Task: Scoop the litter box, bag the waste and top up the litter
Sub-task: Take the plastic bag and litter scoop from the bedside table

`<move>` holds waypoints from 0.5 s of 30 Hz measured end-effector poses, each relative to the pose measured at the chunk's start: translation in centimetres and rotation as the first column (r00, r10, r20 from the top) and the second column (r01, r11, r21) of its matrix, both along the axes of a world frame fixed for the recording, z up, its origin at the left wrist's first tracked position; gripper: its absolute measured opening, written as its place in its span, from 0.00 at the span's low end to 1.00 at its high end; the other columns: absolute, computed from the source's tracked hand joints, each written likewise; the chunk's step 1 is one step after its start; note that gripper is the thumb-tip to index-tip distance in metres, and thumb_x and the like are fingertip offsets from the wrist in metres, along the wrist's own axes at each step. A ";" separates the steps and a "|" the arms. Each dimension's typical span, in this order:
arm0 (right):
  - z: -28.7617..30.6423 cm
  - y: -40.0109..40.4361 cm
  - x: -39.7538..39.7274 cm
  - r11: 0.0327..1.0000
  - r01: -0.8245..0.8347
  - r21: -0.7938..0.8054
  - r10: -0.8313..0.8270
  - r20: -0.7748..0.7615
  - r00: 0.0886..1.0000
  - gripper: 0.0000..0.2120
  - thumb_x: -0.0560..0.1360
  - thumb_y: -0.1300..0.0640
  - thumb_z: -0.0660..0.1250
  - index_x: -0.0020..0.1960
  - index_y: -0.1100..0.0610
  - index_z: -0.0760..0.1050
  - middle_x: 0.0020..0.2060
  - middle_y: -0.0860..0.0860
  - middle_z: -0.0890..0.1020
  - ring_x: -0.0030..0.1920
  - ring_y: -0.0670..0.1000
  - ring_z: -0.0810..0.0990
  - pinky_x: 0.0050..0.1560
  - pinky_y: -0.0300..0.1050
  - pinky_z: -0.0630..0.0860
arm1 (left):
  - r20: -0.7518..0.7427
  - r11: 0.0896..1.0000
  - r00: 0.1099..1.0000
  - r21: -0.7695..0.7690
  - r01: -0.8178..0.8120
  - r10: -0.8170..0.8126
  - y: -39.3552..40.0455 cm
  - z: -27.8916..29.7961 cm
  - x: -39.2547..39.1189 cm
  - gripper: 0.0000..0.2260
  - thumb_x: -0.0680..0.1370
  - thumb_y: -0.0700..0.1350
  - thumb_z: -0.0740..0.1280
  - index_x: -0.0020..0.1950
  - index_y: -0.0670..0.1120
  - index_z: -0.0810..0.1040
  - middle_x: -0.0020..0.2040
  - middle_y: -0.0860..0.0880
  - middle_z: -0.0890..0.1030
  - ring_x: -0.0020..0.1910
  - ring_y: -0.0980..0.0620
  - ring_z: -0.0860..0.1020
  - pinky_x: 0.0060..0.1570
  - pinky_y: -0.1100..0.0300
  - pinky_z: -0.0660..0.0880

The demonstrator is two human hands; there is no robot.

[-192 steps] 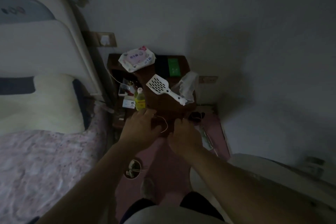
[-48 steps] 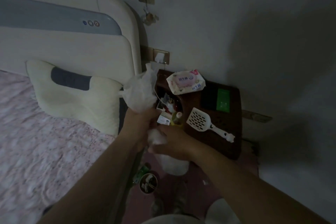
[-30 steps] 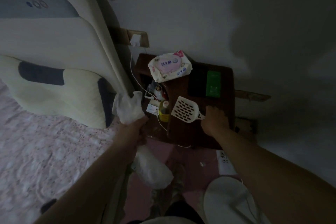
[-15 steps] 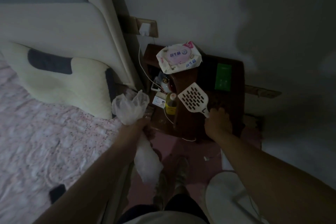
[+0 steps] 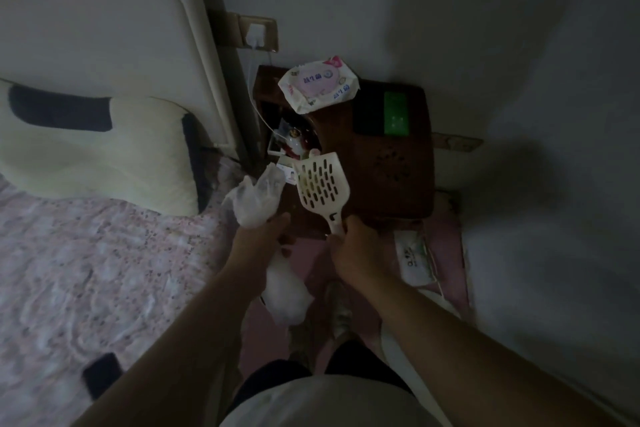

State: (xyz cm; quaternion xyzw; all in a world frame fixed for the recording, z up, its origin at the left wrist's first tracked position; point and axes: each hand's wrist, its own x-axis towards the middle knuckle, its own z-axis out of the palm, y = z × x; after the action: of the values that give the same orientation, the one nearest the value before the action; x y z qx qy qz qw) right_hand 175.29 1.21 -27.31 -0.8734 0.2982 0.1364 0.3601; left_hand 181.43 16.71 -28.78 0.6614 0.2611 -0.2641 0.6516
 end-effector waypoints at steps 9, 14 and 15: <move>-0.7 0.4 -8.9 0.952 0.162 0.260 -0.192 0.094 0.977 0.08 0.79 0.59 0.64 0.55 0.48 0.71 0.49 0.42 0.79 0.47 0.38 0.77 0.36 0.27 0.71 | 0.019 0.988 0.990 -0.056 0.141 -0.140 -1.3 0.8 -3.9 0.09 0.77 0.46 0.73 0.54 0.43 0.83 0.44 0.44 0.87 0.39 0.46 0.85 0.35 0.53 0.81; -0.9 -0.2 -12.7 0.902 0.244 0.356 -0.283 0.062 0.957 0.10 0.80 0.60 0.65 0.52 0.45 0.69 0.44 0.41 0.78 0.43 0.41 0.78 0.49 0.44 0.81 | -0.012 0.978 0.980 -0.063 0.198 -0.200 -3.3 0.2 -6.5 0.08 0.76 0.44 0.73 0.54 0.44 0.82 0.45 0.42 0.87 0.45 0.41 0.85 0.49 0.41 0.81; -0.9 -0.6 -13.3 0.895 0.251 0.368 -0.288 0.048 0.957 0.10 0.80 0.59 0.64 0.53 0.45 0.69 0.44 0.40 0.78 0.43 0.41 0.78 0.51 0.47 0.80 | -0.015 0.975 0.976 -0.061 0.216 -0.217 -3.7 -0.1 -7.1 0.08 0.76 0.44 0.74 0.54 0.44 0.82 0.45 0.42 0.87 0.46 0.40 0.85 0.50 0.39 0.81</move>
State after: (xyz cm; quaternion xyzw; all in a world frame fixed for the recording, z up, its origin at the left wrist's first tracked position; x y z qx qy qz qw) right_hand 162.00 0.61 -28.22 -0.7490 0.3678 0.0930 0.5431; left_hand 174.36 13.05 -28.87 0.6635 0.1865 -0.3482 0.6354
